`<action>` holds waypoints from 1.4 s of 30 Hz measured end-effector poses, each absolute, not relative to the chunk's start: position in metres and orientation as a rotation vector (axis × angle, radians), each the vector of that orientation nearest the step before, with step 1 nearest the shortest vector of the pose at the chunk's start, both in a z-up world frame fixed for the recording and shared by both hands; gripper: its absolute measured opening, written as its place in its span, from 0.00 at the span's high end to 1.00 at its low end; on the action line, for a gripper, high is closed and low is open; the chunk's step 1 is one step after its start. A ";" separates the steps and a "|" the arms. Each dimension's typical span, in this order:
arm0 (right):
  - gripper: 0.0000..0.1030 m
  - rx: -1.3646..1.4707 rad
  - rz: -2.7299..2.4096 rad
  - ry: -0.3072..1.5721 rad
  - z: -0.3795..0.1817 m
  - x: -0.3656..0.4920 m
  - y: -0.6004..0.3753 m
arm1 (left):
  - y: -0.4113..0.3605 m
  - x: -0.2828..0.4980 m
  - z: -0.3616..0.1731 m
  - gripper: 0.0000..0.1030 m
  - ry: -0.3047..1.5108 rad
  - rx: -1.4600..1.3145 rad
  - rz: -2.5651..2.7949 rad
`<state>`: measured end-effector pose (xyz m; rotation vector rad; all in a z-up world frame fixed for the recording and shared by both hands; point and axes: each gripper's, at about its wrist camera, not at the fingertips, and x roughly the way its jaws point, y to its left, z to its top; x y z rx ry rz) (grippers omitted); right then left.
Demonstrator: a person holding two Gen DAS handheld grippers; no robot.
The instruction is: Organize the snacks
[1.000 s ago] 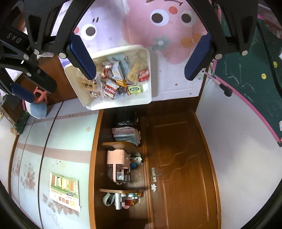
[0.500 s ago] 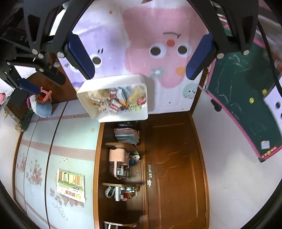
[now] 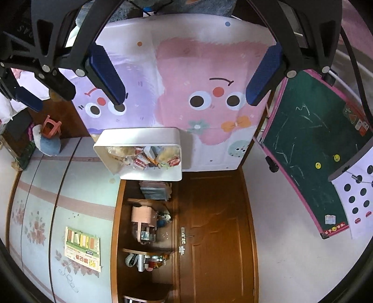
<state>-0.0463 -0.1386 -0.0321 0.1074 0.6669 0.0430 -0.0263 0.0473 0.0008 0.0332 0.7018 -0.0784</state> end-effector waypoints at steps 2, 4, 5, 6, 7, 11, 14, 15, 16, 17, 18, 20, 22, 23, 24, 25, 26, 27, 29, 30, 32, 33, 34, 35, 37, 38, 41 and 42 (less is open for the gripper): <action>0.11 0.098 0.042 0.664 -0.034 -0.047 -0.137 | 0.048 -0.025 -0.003 0.00 0.709 0.029 -0.080; 0.11 0.095 0.040 0.665 -0.035 -0.045 -0.137 | 0.049 -0.023 -0.005 0.00 0.716 0.017 -0.084; 0.11 0.095 0.038 0.668 -0.036 -0.043 -0.138 | 0.049 -0.022 -0.007 0.00 0.722 0.015 -0.083; 0.11 0.098 0.039 0.673 -0.037 -0.042 -0.139 | 0.049 -0.021 -0.008 0.00 0.726 0.012 -0.084; 0.11 0.102 0.040 0.678 -0.038 -0.041 -0.139 | 0.049 -0.021 -0.010 0.00 0.730 0.009 -0.086; 0.11 0.116 0.045 0.696 -0.043 -0.037 -0.141 | 0.049 -0.015 -0.017 0.00 0.758 0.008 -0.088; 0.11 0.119 0.043 0.702 -0.045 -0.035 -0.141 | 0.050 -0.010 -0.022 0.00 0.779 -0.003 -0.090; 0.11 0.120 0.044 0.703 -0.045 -0.034 -0.141 | 0.050 -0.010 -0.022 0.00 0.782 -0.005 -0.089; 0.11 0.119 0.044 0.704 -0.045 -0.034 -0.141 | 0.051 -0.009 -0.023 0.00 0.783 -0.006 -0.087; 0.11 0.119 0.043 0.705 -0.046 -0.033 -0.141 | 0.050 -0.008 -0.023 0.00 0.783 -0.007 -0.086; 0.11 0.118 0.043 0.705 -0.046 -0.033 -0.140 | 0.051 -0.008 -0.023 0.00 0.783 -0.006 -0.088; 0.11 0.115 0.043 0.707 -0.047 -0.032 -0.140 | 0.050 -0.008 -0.023 0.00 0.783 -0.004 -0.088; 0.11 0.108 0.041 0.705 -0.047 -0.032 -0.139 | 0.050 -0.008 -0.023 0.00 0.786 0.002 -0.083; 0.11 0.103 0.039 0.705 -0.048 -0.031 -0.138 | 0.051 -0.007 -0.024 0.00 0.786 0.004 -0.082; 0.11 0.102 0.039 0.706 -0.048 -0.031 -0.138 | 0.051 -0.006 -0.024 0.00 0.788 0.005 -0.083; 0.11 0.106 0.041 0.705 -0.048 -0.031 -0.138 | 0.052 -0.004 -0.025 0.00 0.793 0.002 -0.086; 0.11 0.107 0.043 0.706 -0.048 -0.030 -0.138 | 0.052 -0.004 -0.025 0.00 0.796 0.002 -0.087; 0.11 0.103 0.041 0.706 -0.049 -0.030 -0.137 | 0.052 -0.003 -0.026 0.00 0.799 0.003 -0.087; 0.11 0.104 0.042 0.706 -0.049 -0.030 -0.137 | 0.052 -0.002 -0.026 0.00 0.801 0.003 -0.088; 0.11 0.105 0.042 0.707 -0.049 -0.030 -0.138 | 0.052 -0.002 -0.026 0.00 0.800 0.003 -0.089; 0.11 0.104 0.043 0.706 -0.048 -0.030 -0.138 | 0.052 -0.002 -0.026 0.00 0.801 0.004 -0.087; 0.11 0.103 0.042 0.708 -0.049 -0.030 -0.138 | 0.052 -0.002 -0.026 0.00 0.802 0.004 -0.087; 0.11 0.103 0.041 0.710 -0.049 -0.030 -0.137 | 0.052 -0.002 -0.026 0.00 0.804 0.005 -0.086; 0.11 0.104 0.041 0.712 -0.050 -0.029 -0.137 | 0.052 -0.002 -0.027 0.00 0.807 0.005 -0.086; 0.11 0.105 0.042 0.717 -0.052 -0.029 -0.137 | 0.052 0.000 -0.028 0.00 0.810 0.004 -0.086; 0.11 0.105 0.041 0.718 -0.053 -0.028 -0.137 | 0.052 0.000 -0.028 0.00 0.811 0.004 -0.086; 0.11 0.105 0.040 0.719 -0.053 -0.028 -0.136 | 0.051 -0.001 -0.029 0.00 0.812 0.005 -0.086; 0.11 0.105 0.040 0.719 -0.053 -0.028 -0.136 | 0.051 -0.001 -0.029 0.00 0.813 0.005 -0.086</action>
